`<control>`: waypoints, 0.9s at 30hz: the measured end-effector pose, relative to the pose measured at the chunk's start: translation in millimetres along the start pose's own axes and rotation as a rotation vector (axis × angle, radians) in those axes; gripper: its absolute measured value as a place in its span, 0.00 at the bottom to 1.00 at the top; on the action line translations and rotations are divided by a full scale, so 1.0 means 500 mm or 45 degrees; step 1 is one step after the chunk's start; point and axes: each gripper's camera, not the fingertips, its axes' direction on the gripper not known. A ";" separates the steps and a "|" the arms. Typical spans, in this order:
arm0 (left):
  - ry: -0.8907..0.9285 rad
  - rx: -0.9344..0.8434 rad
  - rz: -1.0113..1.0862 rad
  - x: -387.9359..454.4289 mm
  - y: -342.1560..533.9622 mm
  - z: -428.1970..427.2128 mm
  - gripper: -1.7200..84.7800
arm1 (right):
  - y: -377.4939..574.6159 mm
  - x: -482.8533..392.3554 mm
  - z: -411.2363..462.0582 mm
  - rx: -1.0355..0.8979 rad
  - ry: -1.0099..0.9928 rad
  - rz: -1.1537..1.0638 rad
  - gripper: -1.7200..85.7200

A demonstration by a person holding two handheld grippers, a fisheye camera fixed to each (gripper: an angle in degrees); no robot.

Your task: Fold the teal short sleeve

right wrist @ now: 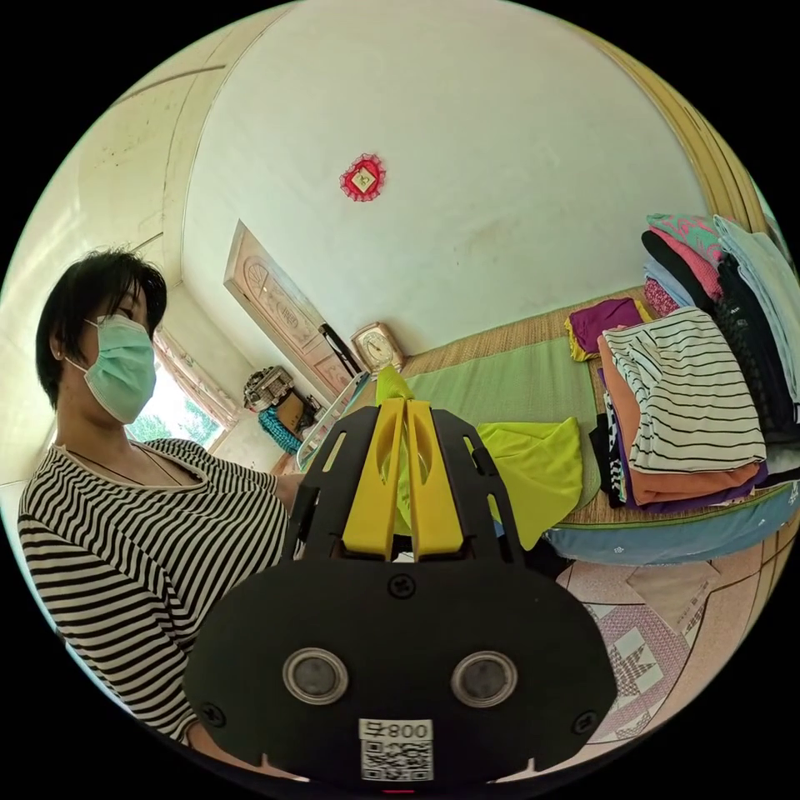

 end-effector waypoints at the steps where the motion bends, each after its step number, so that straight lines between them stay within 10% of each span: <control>1: 0.033 0.019 -0.006 0.014 0.003 -0.011 0.05 | 0.004 0.000 -0.001 0.001 0.001 0.000 0.02; 27: 0.574 1.013 0.441 0.545 0.494 -0.810 0.03 | 0.115 -0.106 -0.109 0.242 -0.152 -0.295 0.02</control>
